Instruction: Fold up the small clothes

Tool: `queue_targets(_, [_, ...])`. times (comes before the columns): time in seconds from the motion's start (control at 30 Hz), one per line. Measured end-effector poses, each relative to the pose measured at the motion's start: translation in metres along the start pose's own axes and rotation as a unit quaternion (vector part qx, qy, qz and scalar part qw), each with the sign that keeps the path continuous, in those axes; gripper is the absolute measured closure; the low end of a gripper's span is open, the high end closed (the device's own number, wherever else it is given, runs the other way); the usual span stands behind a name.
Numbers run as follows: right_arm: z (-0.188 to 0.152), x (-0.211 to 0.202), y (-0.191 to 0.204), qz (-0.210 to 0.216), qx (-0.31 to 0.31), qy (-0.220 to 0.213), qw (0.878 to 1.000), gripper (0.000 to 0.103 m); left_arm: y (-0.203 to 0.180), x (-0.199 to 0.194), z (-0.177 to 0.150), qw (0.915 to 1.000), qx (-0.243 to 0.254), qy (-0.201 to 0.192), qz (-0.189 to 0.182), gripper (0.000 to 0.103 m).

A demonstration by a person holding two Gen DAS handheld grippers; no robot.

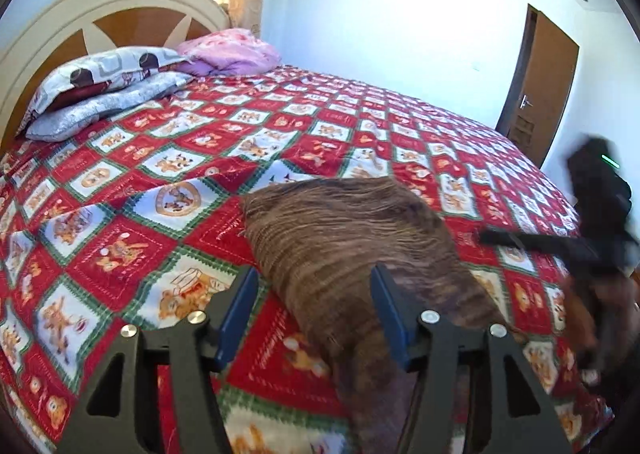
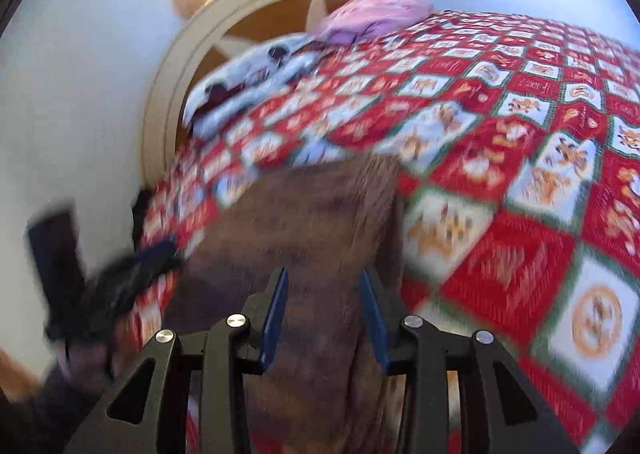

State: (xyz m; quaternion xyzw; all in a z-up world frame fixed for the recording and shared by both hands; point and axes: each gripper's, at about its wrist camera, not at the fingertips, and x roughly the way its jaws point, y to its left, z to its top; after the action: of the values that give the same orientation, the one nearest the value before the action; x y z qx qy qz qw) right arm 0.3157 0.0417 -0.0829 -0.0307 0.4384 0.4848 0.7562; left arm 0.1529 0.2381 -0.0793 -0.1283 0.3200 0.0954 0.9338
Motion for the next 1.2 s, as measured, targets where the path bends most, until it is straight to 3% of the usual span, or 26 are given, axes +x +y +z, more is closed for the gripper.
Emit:
queue_targets(0.07, [-0.019,0.012,-0.004,-0.008,0.018,0.029,0.999,0.065,0.002,0.008,-0.003,1.0,-0.005,0.006,-0.005,0.042])
queue_targets(0.2, [-0.031,0.011,-0.009,-0.02,0.012,0.012,1.0,0.099,-0.003,0.01,-0.007,1.0,0.003,0.002,0.006,0.036])
queue_targets(0.3, [-0.032,-0.006,0.0,-0.036,-0.009,-0.012,0.999,0.1,-0.008,0.005,-0.01,0.9999,0.01,0.004,0.007,0.036])
queue_targets(0.4, [-0.033,-0.005,-0.001,-0.073,-0.02,0.006,0.997,0.1,-0.021,0.0,-0.018,0.9992,0.038,0.01,0.008,0.029])
queue_targets(0.47, [-0.034,0.002,-0.01,-0.086,-0.006,0.016,0.996,0.1,-0.033,0.002,-0.031,0.9972,0.068,0.028,0.01,0.022])
queue_targets(0.53, [-0.036,0.003,-0.018,-0.068,0.012,0.015,0.998,0.1,-0.04,0.01,-0.045,0.9944,0.091,0.045,0.03,0.021])
queue_targets(0.63, [-0.037,-0.009,-0.011,-0.077,0.011,-0.005,0.997,0.095,-0.03,0.011,-0.055,0.9974,0.049,0.05,0.016,0.02])
queue_targets(0.7, [-0.037,-0.019,0.003,-0.086,-0.004,-0.024,0.996,0.069,-0.023,0.007,-0.058,0.9985,0.024,0.05,0.007,0.019])
queue_targets(0.77, [-0.042,-0.029,0.019,-0.045,-0.026,-0.041,0.998,0.064,-0.026,0.001,-0.062,0.9982,0.03,0.049,0.013,0.018])
queue_targets(0.83, [-0.05,-0.024,0.033,-0.029,-0.054,-0.016,0.998,0.064,-0.03,-0.004,-0.068,0.9979,0.035,0.051,0.018,0.016])
queue_targets(0.93, [-0.067,0.001,0.023,-0.068,-0.044,0.043,0.996,0.065,-0.042,-0.012,-0.084,0.9961,0.068,0.044,0.035,0.012])
queue_targets(1.0, [-0.071,-0.005,0.018,-0.064,-0.041,0.03,0.997,0.067,-0.043,-0.015,-0.087,0.9964,0.066,0.041,0.034,0.012])
queue_targets(1.13, [-0.074,-0.014,0.027,-0.159,-0.076,0.032,0.984,0.067,-0.049,-0.021,-0.086,0.9945,0.078,0.06,0.036,0.009])
queue_targets(1.2, [-0.076,-0.024,0.025,-0.176,-0.067,0.024,0.982,0.065,-0.054,-0.029,-0.087,0.9945,0.08,0.061,0.028,0.01])
